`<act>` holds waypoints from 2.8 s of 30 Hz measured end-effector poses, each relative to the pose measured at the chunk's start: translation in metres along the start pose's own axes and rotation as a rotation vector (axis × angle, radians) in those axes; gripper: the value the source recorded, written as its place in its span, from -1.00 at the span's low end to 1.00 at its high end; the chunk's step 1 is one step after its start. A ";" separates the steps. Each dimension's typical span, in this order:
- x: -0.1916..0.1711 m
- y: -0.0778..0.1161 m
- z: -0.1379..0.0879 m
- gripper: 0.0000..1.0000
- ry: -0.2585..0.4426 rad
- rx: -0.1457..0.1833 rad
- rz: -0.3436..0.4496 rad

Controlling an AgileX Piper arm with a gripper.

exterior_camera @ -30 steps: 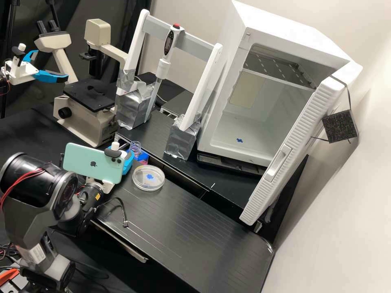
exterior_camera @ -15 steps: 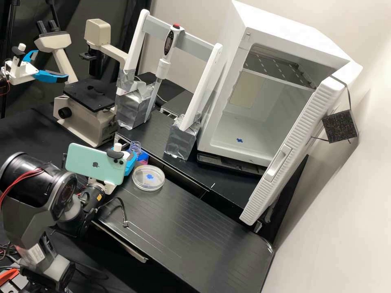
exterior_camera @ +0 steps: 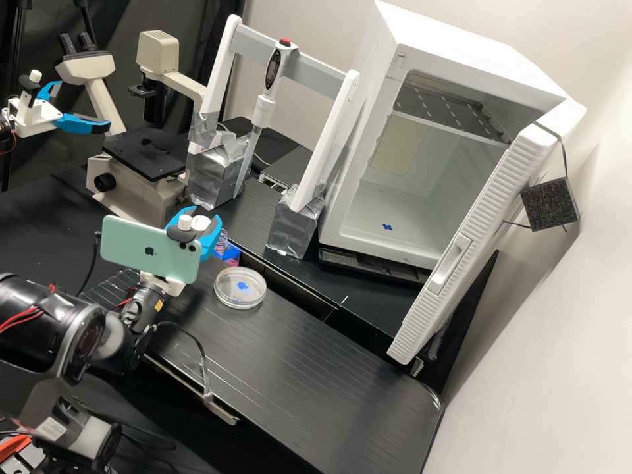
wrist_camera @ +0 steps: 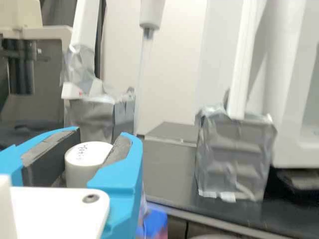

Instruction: Close the bottle

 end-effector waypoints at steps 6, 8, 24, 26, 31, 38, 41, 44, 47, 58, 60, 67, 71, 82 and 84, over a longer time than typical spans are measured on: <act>0.019 -0.001 -0.002 -1.00 -0.019 -0.016 -0.001; 0.024 -0.002 -0.002 -1.00 -0.027 -0.022 -0.010; 0.049 -0.010 0.011 -1.00 -0.108 -0.030 -0.054; 0.049 -0.010 0.014 -1.00 -0.117 -0.031 -0.054; 0.050 -0.012 0.019 -1.00 -0.138 -0.034 -0.061; 0.051 -0.014 0.026 -1.00 -0.164 -0.038 -0.073; 0.051 -0.015 0.028 -1.00 -0.170 -0.041 -0.077; 0.051 -0.015 0.028 -1.00 -0.170 -0.041 -0.077; 0.051 -0.015 0.028 -1.00 -0.170 -0.041 -0.077; 0.051 -0.015 0.028 1.00 -0.171 -0.041 -0.078; 0.049 -0.016 0.029 1.00 -0.174 -0.041 -0.082; 0.043 -0.019 0.031 1.00 -0.188 -0.041 -0.098; 0.039 -0.016 0.029 1.00 -0.182 -0.041 -0.091; 0.006 -0.002 0.019 1.00 -0.116 -0.018 -0.061; -0.005 0.002 0.015 1.00 -0.088 -0.017 -0.027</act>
